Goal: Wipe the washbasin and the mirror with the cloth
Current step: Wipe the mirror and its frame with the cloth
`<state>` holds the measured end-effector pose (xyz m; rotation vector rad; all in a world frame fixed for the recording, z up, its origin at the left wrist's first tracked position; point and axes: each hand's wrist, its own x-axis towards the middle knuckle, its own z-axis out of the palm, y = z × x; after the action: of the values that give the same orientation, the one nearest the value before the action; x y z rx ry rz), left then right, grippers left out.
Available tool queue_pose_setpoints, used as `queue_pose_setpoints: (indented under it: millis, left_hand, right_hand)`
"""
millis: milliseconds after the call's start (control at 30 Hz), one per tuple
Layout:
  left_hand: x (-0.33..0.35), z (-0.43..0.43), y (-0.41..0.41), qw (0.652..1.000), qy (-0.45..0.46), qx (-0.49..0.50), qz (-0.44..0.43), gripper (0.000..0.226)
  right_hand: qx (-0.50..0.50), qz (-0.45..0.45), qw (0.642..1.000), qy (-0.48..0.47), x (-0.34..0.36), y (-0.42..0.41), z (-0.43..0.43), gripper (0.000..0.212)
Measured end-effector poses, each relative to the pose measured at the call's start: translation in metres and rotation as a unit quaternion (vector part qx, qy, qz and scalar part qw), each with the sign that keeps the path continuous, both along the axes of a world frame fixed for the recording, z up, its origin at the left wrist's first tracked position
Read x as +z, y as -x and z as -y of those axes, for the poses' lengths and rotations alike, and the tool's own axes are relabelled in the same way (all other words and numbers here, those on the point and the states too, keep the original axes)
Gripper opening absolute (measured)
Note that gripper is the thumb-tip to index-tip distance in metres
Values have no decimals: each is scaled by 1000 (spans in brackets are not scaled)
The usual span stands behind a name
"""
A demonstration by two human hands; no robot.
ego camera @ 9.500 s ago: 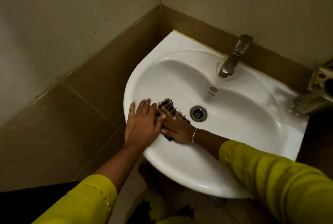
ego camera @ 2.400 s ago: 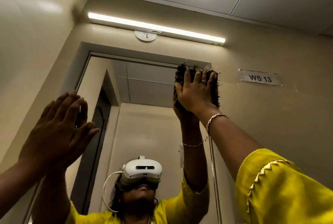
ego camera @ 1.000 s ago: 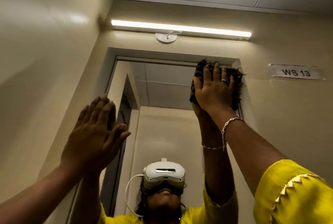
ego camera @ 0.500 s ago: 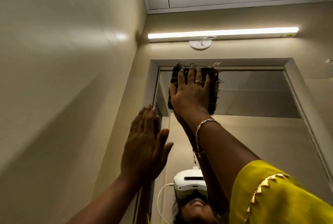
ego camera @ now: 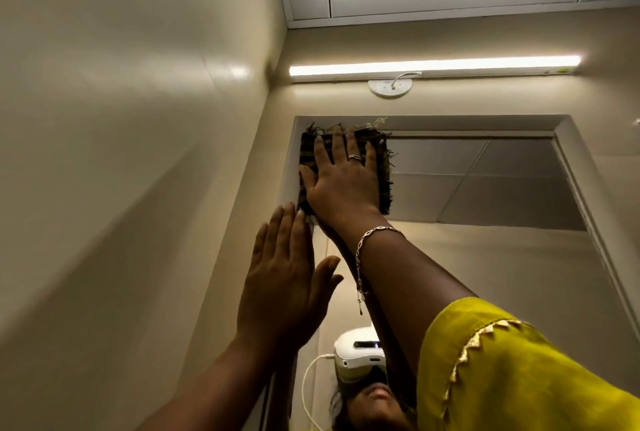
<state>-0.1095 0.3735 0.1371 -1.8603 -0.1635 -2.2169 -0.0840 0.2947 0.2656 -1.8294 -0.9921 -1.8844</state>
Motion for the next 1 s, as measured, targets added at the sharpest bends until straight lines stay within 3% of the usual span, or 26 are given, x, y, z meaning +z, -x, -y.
queue_pose_setpoints:
  millis: [167, 600, 1000]
  left_hand:
    - [0, -3, -3, 999, 7, 50, -15, 70]
    - [0, -1, 0, 999, 9, 38, -29, 89]
    - [2, -10, -4, 997, 10, 60, -36, 91]
  right_hand:
    - [3, 3, 1000, -5, -2, -12, 24, 56]
    - [-44, 3, 997, -71, 4, -77, 130, 55]
    - [-90, -30, 985, -142, 2, -108, 193, 68]
